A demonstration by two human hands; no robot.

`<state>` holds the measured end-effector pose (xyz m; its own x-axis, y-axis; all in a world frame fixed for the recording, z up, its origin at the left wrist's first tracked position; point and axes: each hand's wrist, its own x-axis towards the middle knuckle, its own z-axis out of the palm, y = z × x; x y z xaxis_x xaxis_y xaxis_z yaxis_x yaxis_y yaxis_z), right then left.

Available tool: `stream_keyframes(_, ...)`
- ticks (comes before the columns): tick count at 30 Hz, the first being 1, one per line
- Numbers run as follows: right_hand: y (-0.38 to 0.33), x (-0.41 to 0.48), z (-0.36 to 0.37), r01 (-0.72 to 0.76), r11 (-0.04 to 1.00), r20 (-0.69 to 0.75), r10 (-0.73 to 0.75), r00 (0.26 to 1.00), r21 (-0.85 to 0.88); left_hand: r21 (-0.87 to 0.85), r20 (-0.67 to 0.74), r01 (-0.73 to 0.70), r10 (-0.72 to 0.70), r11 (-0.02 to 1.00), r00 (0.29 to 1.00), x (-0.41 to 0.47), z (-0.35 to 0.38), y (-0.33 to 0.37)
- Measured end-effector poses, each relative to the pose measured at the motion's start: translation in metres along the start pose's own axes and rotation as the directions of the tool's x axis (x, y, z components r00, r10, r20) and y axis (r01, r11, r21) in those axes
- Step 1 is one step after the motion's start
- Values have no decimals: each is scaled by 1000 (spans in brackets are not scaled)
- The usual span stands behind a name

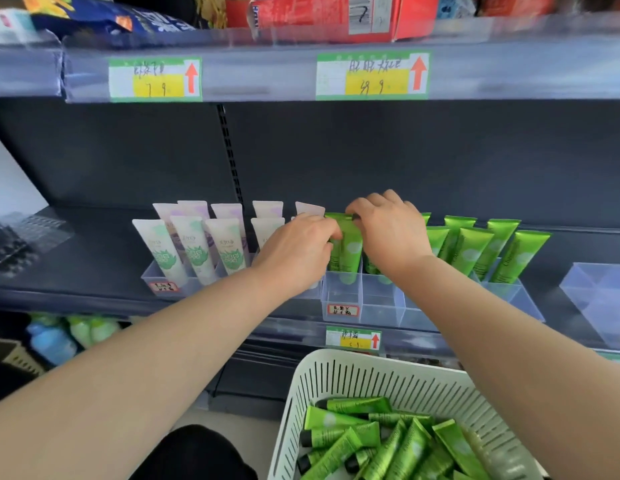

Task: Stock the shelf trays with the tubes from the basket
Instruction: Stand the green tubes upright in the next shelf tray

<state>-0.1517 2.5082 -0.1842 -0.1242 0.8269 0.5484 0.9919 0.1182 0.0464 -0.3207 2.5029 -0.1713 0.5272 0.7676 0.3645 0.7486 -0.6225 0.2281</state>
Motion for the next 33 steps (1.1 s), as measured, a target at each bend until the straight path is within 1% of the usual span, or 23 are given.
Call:
stream_keyframes(5, 3, -52, -13, -13, 996, -108, 23, 994, 90, -27, -45, -63, 61, 998, 997, -21, 13, 11)
stream_keyframes(8, 5, -103, -8, -11, 991, -117, 27, 993, 131, -54, 31, -169, 171, 984, 985, -46, 33, 18)
stream_keyframes(10, 11, -138, 1, -12, 989, -46, 19, 999, 149, -65, 119, -215, 222, 974, 968, -60, 53, 24)
stream_keyframes(12, 17, -166, 11, -25, 986, 16, 22, 1000, 166, -74, 191, -226, 236, 971, 953, -72, 71, 30)
stream_keyframes(16, 38, -225, 35, -121, 983, 213, 89, 973, 141, -127, 290, -211, 240, 969, 927, -95, 118, 44)
stream_keyframes(18, 47, -249, 49, -211, 971, 370, 155, 916, 117, -107, 361, -192, 218, 976, 907, -104, 145, 48)
stream_keyframes(20, 55, -269, 62, -268, 961, 521, 198, 830, 63, -76, 449, -158, 176, 984, 876, -114, 169, 49)
stream_keyframes(23, 60, -291, 79, -307, 952, 678, 215, 703, 17, -7, 602, -136, 113, 991, 790, -135, 200, 49)
stream_keyframes(25, 60, -299, 91, -339, 941, 743, 213, 634, 19, 11, 664, -112, 76, 994, 744, -149, 216, 49)
stream_keyframes(28, 57, -300, 109, -345, 938, 805, 203, 557, 2, -10, 700, -60, 50, 998, 712, -160, 232, 54)
stream_keyframes(30, 55, -298, 121, -326, 945, 837, 187, 514, -10, -25, 707, -47, 51, 999, 706, -162, 239, 55)
stream_keyframes(33, 52, -300, 137, -294, 955, 866, 186, 464, -47, -41, 694, -15, 39, 999, 719, -161, 245, 53)
